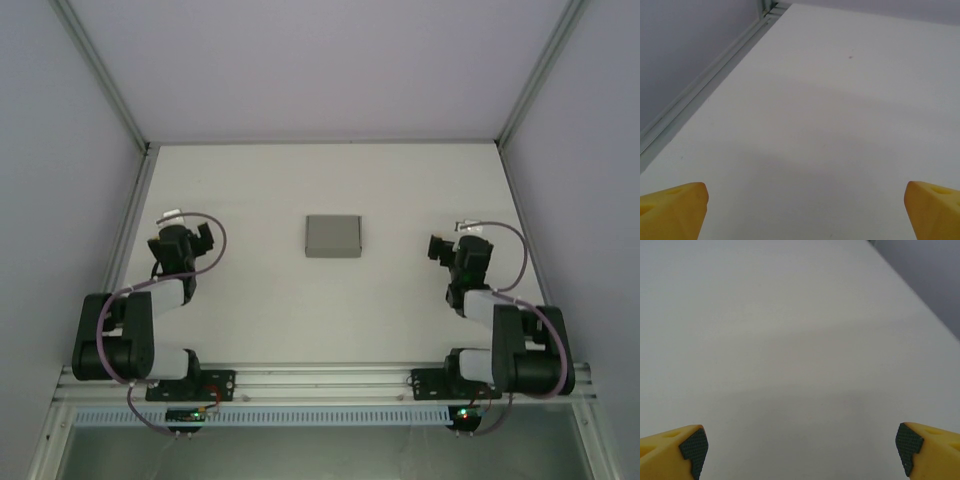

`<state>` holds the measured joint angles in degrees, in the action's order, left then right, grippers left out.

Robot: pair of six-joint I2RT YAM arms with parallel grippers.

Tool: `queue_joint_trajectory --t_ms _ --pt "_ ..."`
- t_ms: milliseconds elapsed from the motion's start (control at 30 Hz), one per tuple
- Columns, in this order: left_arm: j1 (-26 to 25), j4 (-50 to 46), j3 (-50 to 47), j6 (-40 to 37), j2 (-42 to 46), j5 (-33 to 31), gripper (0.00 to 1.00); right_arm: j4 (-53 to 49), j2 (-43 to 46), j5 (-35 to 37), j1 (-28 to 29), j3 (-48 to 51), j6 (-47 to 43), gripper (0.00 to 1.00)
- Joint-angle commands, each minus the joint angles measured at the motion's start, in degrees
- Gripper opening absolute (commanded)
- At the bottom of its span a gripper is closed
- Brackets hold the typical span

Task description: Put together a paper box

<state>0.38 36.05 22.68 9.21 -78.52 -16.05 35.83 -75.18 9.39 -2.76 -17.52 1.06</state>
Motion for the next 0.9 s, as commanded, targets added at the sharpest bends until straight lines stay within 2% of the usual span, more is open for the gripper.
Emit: queue_joint_trajectory --t_ms 0,133,233,300,467,867 --pt "0.8 3.5 -0.8 -1.8 0.6 4.0 1.00 -0.7 -1.9 -3.8 -0.2 -4.8 -1.0 0.99" --pt "1.0 3.1 0.2 -2.5 -0.1 6.1 1.00 -4.9 -4.5 -6.6 0.1 -8.4 -3.9 0.99" --pt "1.0 3.8 -0.6 -2.4 0.5 6.0 1.00 -4.4 -5.0 -5.0 3.7 -8.6 -6.3 0.99" --pt "1.0 4.7 -1.4 -2.4 1.1 6.1 1.00 -5.3 -4.6 -6.8 4.0 -8.3 -5.9 0.99" --pt "1.2 4.4 -1.2 -1.7 0.9 5.1 1.00 -1.1 -4.5 -14.6 -1.0 -6.8 -0.1 0.99" --pt "1.5 5.1 -1.8 -1.3 1.2 5.9 1.00 1.3 -3.6 -13.9 -1.6 -5.4 0.6 0.99"
